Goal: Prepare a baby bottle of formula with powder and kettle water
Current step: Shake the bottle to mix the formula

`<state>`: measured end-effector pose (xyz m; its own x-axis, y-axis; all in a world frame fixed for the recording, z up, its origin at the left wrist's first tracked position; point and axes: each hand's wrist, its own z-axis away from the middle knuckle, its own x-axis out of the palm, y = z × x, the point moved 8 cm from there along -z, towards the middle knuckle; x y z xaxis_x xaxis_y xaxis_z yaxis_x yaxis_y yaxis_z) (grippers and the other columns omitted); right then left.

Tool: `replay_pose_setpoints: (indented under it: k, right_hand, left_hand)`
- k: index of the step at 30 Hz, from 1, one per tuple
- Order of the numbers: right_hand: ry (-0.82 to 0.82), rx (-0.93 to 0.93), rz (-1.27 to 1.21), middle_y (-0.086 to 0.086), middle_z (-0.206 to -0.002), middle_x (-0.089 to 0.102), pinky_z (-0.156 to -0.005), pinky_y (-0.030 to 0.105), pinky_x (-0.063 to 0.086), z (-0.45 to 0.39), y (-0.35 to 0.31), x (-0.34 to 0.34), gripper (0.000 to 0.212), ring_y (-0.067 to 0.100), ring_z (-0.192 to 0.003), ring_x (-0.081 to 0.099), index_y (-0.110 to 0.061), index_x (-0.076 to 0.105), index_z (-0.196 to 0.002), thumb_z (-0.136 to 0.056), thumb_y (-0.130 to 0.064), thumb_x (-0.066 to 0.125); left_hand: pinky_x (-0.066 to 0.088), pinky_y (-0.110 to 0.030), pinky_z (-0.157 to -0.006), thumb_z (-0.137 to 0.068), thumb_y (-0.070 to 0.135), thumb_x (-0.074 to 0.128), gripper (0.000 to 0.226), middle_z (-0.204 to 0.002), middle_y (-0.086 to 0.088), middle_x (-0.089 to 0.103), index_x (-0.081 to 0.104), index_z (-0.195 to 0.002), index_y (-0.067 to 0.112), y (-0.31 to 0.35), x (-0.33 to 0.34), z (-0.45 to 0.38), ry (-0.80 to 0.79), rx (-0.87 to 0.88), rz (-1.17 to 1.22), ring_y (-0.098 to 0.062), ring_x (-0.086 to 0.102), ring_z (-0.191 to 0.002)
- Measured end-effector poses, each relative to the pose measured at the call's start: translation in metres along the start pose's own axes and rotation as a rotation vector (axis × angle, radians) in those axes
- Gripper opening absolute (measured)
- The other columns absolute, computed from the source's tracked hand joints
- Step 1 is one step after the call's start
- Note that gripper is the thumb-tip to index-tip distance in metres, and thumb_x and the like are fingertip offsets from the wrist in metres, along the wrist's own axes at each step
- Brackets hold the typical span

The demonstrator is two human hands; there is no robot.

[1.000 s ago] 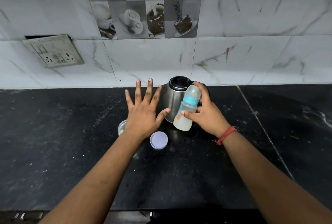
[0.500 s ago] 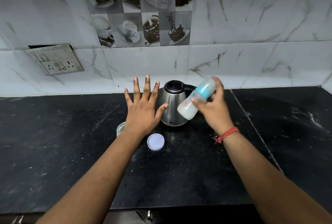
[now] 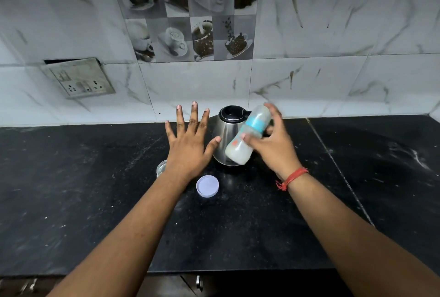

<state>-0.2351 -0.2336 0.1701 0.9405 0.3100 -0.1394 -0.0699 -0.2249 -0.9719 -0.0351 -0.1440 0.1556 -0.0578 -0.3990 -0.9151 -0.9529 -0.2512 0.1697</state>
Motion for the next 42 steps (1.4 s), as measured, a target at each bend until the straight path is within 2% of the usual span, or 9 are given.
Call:
replay_pose_setpoints:
  k: [4, 8, 13, 17, 22, 26, 30, 34, 42]
  right_hand:
    - [0.37, 0.021, -0.296, -0.002, -0.115, 0.064, -0.093, 0.048, 0.058, -0.006, -0.003, -0.038, 0.091, 0.012, -0.096, 0.07, -0.042, 0.024, -0.149, -0.079, -0.028, 0.081]
    - [-0.077, 0.036, 0.044, -0.007, -0.11, 0.066, -0.094, 0.032, 0.057, 0.001, 0.001, 0.011, 0.089, 0.003, -0.09, 0.068, -0.042, 0.029, -0.15, -0.082, -0.013, 0.081]
    - [0.348, 0.052, -0.281, -0.006, -0.114, 0.063, -0.097, 0.049, 0.056, -0.011, -0.001, -0.024, 0.087, 0.012, -0.099, 0.069, -0.042, 0.024, -0.147, -0.082, -0.025, 0.079]
    - [-0.062, 0.111, -0.085, 0.003, -0.121, 0.066, -0.098, 0.047, 0.056, -0.01, 0.017, 0.018, 0.09, 0.017, -0.104, 0.07, -0.046, 0.034, -0.145, -0.078, -0.013, 0.082]
    - [0.318, 0.118, -0.282, -0.004, -0.116, 0.061, -0.092, 0.05, 0.059, -0.017, 0.021, -0.025, 0.085, 0.016, -0.101, 0.069, -0.038, 0.024, -0.151, -0.087, -0.014, 0.075]
    - [-0.137, 0.144, -0.029, 0.006, -0.114, 0.07, -0.094, 0.051, 0.058, -0.02, 0.026, 0.013, 0.087, 0.026, -0.105, 0.071, -0.046, 0.036, -0.143, -0.078, -0.011, 0.081]
    - [0.255, 0.107, -0.245, 0.003, -0.122, 0.064, -0.095, 0.047, 0.058, -0.029, 0.016, -0.025, 0.087, 0.019, -0.104, 0.069, -0.042, 0.026, -0.147, -0.081, -0.021, 0.078]
    - [-0.137, 0.121, 0.034, 0.007, -0.127, 0.063, -0.099, 0.044, 0.055, -0.023, 0.025, 0.018, 0.091, 0.019, -0.107, 0.068, -0.043, 0.028, -0.149, -0.082, -0.011, 0.08]
    - [-0.04, 0.098, -0.061, 0.002, -0.117, 0.066, -0.099, 0.042, 0.055, -0.033, 0.019, 0.015, 0.091, 0.014, -0.1, 0.069, -0.039, 0.026, -0.15, -0.083, -0.005, 0.078]
  left_hand:
    - [-0.005, -0.07, -0.122, -0.097, 0.071, 0.012, 0.08, -0.172, 0.002, -0.018, -0.002, -0.164, 0.031, -0.003, -0.002, 0.0, 0.016, -0.007, 0.008, -0.033, -0.024, -0.156]
    - [-0.004, -0.07, -0.122, -0.097, 0.071, 0.013, 0.079, -0.172, 0.004, -0.019, -0.005, -0.164, 0.033, -0.003, 0.001, 0.0, 0.007, -0.004, 0.007, -0.032, -0.026, -0.156]
    - [-0.006, -0.069, -0.122, -0.096, 0.072, 0.012, 0.08, -0.172, 0.003, -0.02, -0.006, -0.163, 0.033, -0.004, 0.001, -0.003, 0.005, -0.034, 0.019, -0.032, -0.027, -0.155]
    - [-0.005, -0.07, -0.122, -0.098, 0.071, 0.016, 0.079, -0.172, 0.002, -0.018, -0.005, -0.164, 0.033, -0.003, 0.002, -0.005, 0.015, -0.015, 0.009, -0.033, -0.026, -0.156]
    - [-0.008, -0.069, -0.122, -0.097, 0.07, 0.013, 0.079, -0.172, 0.0, -0.02, -0.003, -0.164, 0.031, -0.008, -0.002, -0.007, 0.004, -0.021, -0.03, -0.034, -0.027, -0.155]
    - [-0.008, -0.07, -0.121, -0.098, 0.07, 0.013, 0.078, -0.171, 0.001, -0.021, -0.005, -0.164, 0.031, -0.009, -0.001, -0.009, 0.003, -0.012, -0.046, -0.034, -0.028, -0.154]
    - [-0.009, -0.069, -0.121, -0.099, 0.07, 0.013, 0.078, -0.171, 0.001, -0.02, -0.004, -0.164, 0.031, -0.01, 0.0, -0.013, 0.007, -0.013, -0.036, -0.034, -0.027, -0.155]
    - [-0.008, -0.069, -0.122, -0.098, 0.07, 0.013, 0.078, -0.171, 0.002, -0.022, -0.005, -0.164, 0.032, -0.01, 0.001, -0.017, 0.005, -0.014, -0.037, -0.033, -0.028, -0.155]
    - [-0.005, -0.07, -0.122, -0.098, 0.07, 0.013, 0.078, -0.171, 0.0, -0.021, -0.005, -0.164, 0.032, -0.012, -0.001, -0.027, 0.015, -0.022, -0.024, -0.034, -0.027, -0.155]
